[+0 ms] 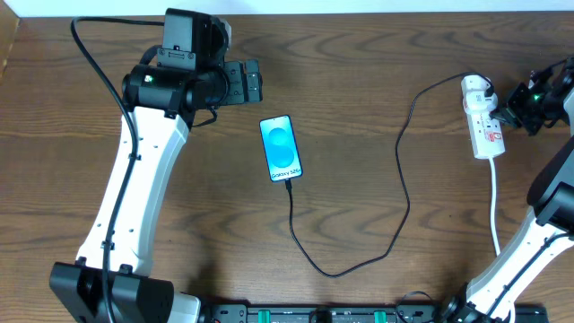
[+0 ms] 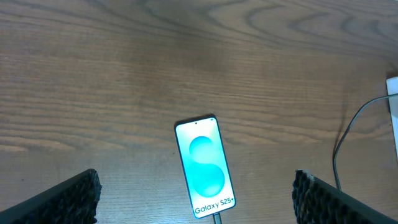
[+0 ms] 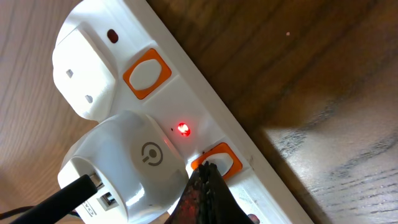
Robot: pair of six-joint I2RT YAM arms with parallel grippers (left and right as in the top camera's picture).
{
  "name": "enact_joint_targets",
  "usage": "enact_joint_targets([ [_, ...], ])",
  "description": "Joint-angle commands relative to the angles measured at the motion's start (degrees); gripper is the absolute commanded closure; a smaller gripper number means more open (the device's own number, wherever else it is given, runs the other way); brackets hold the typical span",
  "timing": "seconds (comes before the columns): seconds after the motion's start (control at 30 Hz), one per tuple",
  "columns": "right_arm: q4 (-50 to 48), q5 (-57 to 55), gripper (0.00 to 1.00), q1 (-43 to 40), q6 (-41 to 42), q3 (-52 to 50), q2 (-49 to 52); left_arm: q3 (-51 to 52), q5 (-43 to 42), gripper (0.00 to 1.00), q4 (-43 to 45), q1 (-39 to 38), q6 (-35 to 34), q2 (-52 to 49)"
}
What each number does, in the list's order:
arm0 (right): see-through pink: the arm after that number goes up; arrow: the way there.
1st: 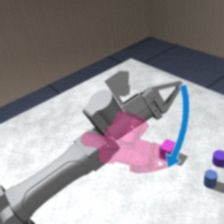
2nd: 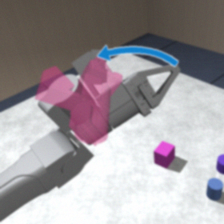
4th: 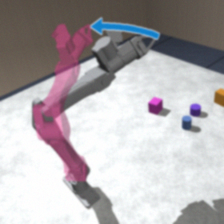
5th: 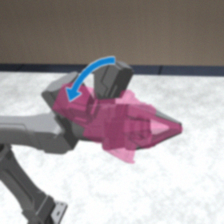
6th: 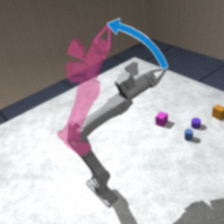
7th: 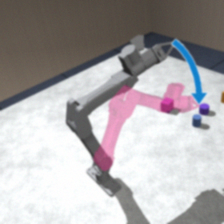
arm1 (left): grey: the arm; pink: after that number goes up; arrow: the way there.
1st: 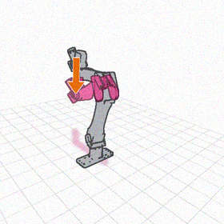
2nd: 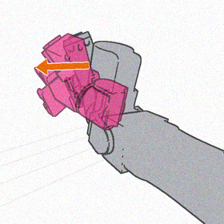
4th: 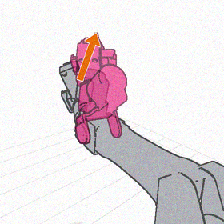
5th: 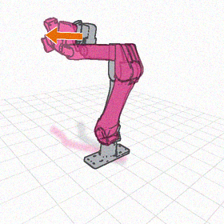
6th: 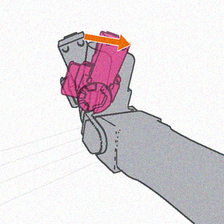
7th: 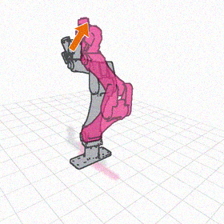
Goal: Plug charger to phone and switch on socket
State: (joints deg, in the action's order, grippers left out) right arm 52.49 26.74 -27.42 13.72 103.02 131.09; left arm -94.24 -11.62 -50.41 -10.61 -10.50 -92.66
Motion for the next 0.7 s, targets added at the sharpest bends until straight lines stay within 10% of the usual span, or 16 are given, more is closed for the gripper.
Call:
enact_joint_targets([
  [0.0,0.9,5.0,0.99,4.3,-1.8,-1.5,1.6,-0.2,0.7,0.02,-0.1,0.3,0.3,0.8],
  [0.67,1.8,3.3,0.99,-7.7,-2.4,1.2,-19.3,-0.2,0.7,0.02,-0.1,0.3,0.3,0.8],
])
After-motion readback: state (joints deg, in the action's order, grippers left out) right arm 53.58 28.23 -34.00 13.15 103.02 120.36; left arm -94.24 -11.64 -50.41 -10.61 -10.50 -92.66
